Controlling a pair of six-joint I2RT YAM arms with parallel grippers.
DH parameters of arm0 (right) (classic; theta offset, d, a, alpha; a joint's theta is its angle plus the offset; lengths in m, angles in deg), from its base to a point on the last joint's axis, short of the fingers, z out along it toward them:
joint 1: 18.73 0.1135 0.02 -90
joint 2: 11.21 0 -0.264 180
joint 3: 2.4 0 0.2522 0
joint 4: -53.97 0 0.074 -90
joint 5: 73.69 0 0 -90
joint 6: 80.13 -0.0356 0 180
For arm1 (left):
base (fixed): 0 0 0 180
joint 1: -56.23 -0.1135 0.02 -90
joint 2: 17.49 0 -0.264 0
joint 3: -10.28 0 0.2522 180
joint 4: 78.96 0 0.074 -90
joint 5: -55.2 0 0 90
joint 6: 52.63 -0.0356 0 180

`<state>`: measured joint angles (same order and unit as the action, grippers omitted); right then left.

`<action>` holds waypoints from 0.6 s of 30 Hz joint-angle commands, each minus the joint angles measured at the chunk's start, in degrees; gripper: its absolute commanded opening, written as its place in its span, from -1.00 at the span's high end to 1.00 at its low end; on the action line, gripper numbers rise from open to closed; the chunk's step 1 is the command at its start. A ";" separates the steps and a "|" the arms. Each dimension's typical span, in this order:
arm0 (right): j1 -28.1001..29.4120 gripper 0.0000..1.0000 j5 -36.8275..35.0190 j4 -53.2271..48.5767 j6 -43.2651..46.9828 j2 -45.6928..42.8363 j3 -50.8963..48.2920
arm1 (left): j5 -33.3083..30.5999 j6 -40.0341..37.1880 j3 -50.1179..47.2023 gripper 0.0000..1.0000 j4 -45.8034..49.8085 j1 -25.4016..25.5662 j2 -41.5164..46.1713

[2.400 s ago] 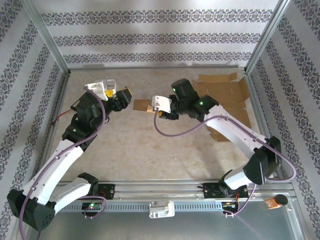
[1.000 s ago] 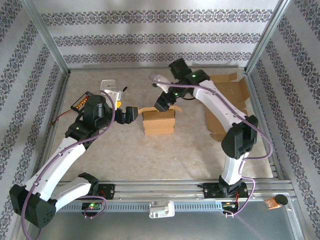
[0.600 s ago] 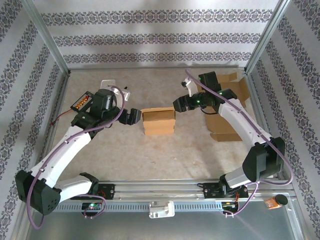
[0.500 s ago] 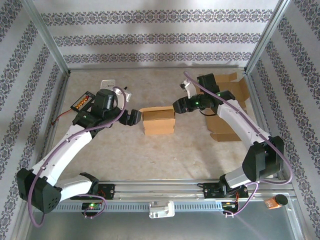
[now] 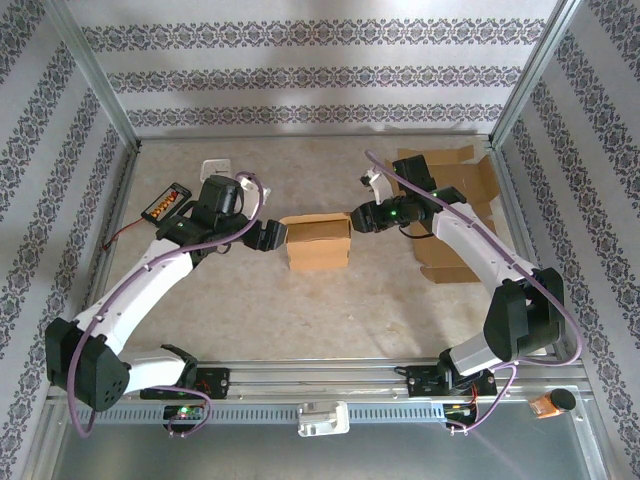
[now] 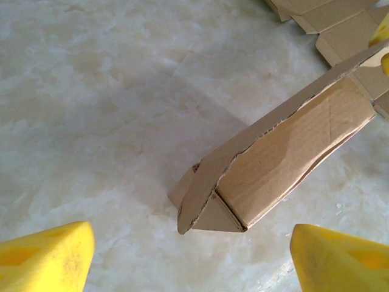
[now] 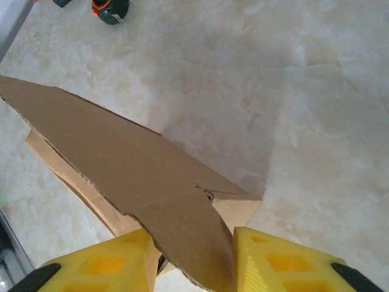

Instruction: Fold the paper box

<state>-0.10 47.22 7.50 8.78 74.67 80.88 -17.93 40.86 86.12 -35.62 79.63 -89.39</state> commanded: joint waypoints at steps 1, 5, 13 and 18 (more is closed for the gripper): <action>0.64 0.34 -0.29 1.50 0.94 -1.34 -0.65 | 1.68 0.54 1.95 -0.62 0.25 0.99 -1.48; 1.30 0.52 -1.01 1.09 1.47 -1.07 -0.34 | 1.18 1.44 2.32 -0.52 0.03 1.32 -3.43; 1.68 0.58 -1.26 0.38 1.87 -1.21 -0.26 | -1.90 2.98 2.59 -0.22 -1.36 1.40 -5.36; 2.02 0.59 -0.95 0.01 1.89 -1.03 0.09 | -1.47 3.46 2.52 -0.03 -2.85 1.47 -5.89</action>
<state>1.04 46.54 7.92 9.81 74.65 80.86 -18.76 43.55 86.93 -36.29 80.28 -94.72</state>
